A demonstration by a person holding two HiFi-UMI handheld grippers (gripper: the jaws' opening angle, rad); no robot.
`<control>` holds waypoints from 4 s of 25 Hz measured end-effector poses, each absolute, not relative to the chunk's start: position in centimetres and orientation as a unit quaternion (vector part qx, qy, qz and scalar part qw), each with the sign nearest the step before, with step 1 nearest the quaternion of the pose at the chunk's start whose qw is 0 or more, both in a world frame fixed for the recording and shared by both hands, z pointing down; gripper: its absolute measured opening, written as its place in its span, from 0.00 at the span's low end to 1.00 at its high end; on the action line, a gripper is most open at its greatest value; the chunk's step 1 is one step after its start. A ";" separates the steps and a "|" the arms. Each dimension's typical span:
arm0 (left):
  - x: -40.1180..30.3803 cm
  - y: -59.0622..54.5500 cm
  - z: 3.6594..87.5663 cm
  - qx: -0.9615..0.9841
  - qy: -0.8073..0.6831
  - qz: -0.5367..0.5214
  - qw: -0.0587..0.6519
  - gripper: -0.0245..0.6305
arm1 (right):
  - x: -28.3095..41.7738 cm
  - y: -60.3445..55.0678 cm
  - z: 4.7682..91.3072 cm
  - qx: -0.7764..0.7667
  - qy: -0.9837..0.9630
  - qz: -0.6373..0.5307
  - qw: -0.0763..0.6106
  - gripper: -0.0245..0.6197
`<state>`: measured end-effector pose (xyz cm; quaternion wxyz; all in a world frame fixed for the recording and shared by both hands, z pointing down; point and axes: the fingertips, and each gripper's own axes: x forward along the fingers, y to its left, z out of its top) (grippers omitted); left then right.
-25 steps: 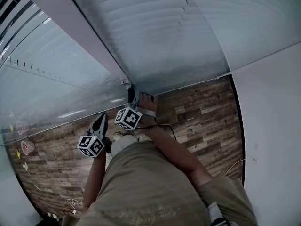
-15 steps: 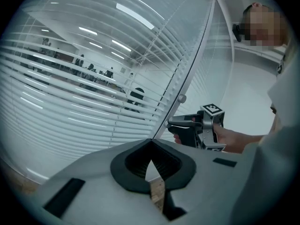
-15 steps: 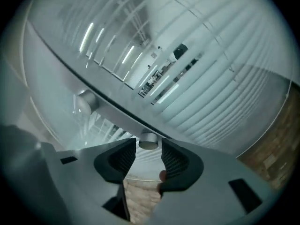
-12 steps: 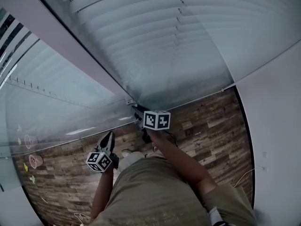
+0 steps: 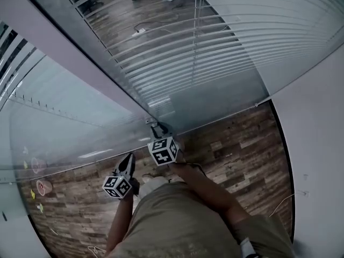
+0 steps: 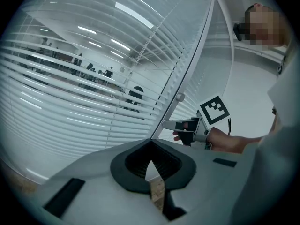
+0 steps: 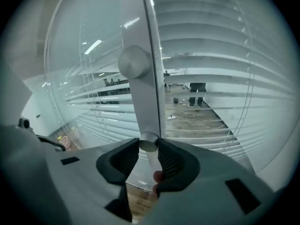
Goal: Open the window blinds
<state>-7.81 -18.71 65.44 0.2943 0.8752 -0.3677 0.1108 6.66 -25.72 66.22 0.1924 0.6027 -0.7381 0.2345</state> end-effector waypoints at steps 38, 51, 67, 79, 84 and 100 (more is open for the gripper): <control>-7.2 -21.7 66.2 0.881 -0.345 0.128 0.299 0.06 | 9.7 -21.2 67.5 0.415 -0.828 0.264 0.269 0.25; -11.7 -22.3 63.7 0.889 -0.336 0.074 0.302 0.06 | 6.0 -22.1 62.1 0.491 -0.810 0.257 0.194 0.24; -17.8 -22.7 59.3 0.888 -0.360 0.038 0.282 0.06 | 4.5 -22.2 54.5 0.590 -0.779 0.176 0.119 0.24; -16.6 -20.2 58.9 0.906 -0.376 0.040 0.189 0.06 | 6.4 -20.1 52.4 0.566 -0.814 0.101 0.077 0.24; -15.0 -20.4 58.2 0.911 -0.376 0.029 0.168 0.06 | 7.4 -20.6 53.1 0.584 -0.801 0.084 0.101 0.24; -10.8 -17.5 60.6 0.904 -0.393 0.014 0.168 0.06 | 6.0 -19.5 54.1 0.503 -0.852 0.143 0.026 0.24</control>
